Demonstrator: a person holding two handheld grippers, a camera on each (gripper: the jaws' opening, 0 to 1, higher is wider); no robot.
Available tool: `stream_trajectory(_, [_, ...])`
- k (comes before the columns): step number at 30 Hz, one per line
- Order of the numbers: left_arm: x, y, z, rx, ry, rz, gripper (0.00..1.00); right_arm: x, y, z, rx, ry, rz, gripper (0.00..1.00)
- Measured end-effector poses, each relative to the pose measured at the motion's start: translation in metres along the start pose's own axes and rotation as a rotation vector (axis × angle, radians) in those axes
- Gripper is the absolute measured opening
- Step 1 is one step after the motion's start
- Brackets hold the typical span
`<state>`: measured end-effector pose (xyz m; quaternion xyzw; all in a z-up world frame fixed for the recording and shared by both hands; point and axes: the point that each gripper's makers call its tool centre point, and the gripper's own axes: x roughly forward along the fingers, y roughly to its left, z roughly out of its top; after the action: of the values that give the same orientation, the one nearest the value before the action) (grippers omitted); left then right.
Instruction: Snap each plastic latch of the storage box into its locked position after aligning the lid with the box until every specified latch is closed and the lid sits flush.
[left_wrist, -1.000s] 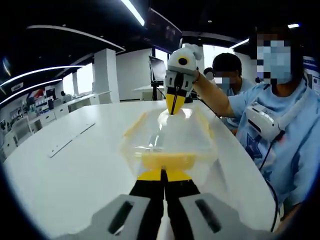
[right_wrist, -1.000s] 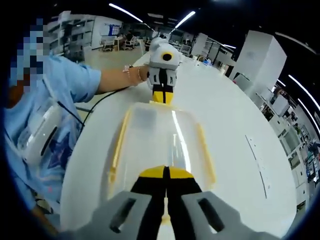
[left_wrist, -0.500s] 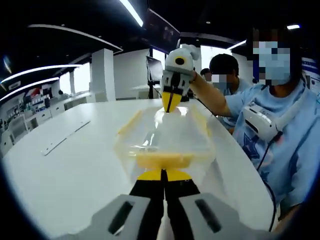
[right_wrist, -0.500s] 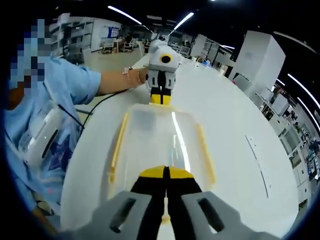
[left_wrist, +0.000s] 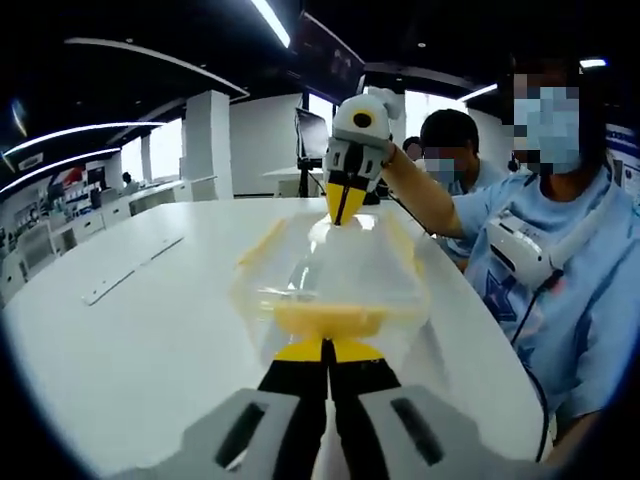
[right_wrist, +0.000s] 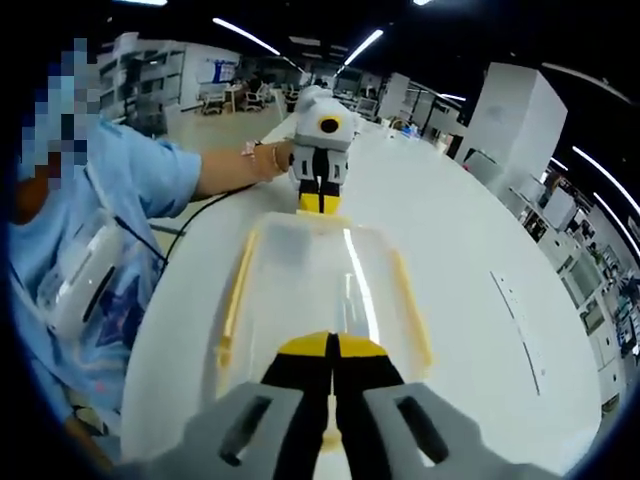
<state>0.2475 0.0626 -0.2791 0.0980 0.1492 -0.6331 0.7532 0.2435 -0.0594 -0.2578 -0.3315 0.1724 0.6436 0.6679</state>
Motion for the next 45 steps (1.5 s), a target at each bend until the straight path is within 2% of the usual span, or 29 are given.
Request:
stream_trajectory(5, [0.000,0.008,0.000,-0.052,-0.037,0.017,0.00,0.001,0.000,-0.001,0.020,-0.011,0.001,0.00])
stream_trajectory(9, [0.008,0.007,0.002,-0.042,-0.039,0.098,0.00,0.001,0.000,-0.001,0.043,-0.027,0.002,0.00])
stream_trajectory(10, [0.007,0.012,0.003,-0.052,-0.053,0.133,0.00,0.001,-0.002,-0.001,0.049,-0.031,0.004,0.00])
stream_trajectory(13, [0.000,0.026,0.001,-0.120,-0.071,0.170,0.00,0.001,-0.003,0.000,0.047,-0.040,0.005,0.00])
stream_trajectory(15, [-0.007,0.037,0.001,-0.129,-0.075,0.199,0.00,0.001,-0.004,0.000,0.047,-0.044,0.006,0.00])
stream_trajectory(18, [-0.011,0.037,0.004,-0.125,-0.086,0.205,0.00,0.000,-0.006,0.001,0.048,-0.043,0.008,0.00])
stream_trajectory(21, [-0.018,0.045,0.015,-0.104,-0.116,0.242,0.00,0.000,-0.007,0.002,0.045,-0.047,0.006,0.00])
stream_trajectory(22, [-0.021,0.045,0.024,-0.088,-0.135,0.256,0.00,0.000,-0.008,0.002,0.046,-0.052,0.006,0.00])
stream_trajectory(25, [-0.019,0.035,0.042,-0.058,-0.151,0.235,0.00,0.000,-0.007,0.002,0.053,-0.063,0.005,0.00])
stream_trajectory(28, [-0.009,0.024,0.049,0.054,-0.058,0.208,0.00,0.000,-0.006,0.002,0.053,-0.067,0.005,0.00])
stream_trajectory(32, [0.016,0.006,0.058,0.118,0.018,0.145,0.00,0.001,-0.005,0.002,0.055,-0.075,0.010,0.00])
stream_trajectory(35, [0.034,0.000,0.062,0.177,0.125,0.106,0.00,0.001,-0.005,0.002,0.061,-0.091,0.009,0.00])
stream_trajectory(37, [0.044,-0.002,0.061,0.177,0.184,0.069,0.00,0.001,-0.004,0.002,0.070,-0.099,0.009,0.00])
stream_trajectory(44, [0.066,-0.013,0.068,0.181,0.290,-0.001,0.00,0.000,-0.004,0.002,0.081,-0.091,-0.005,0.00])
stream_trajectory(45, [0.068,-0.017,0.067,0.169,0.324,-0.024,0.00,0.000,-0.004,0.002,0.084,-0.089,-0.006,0.00])
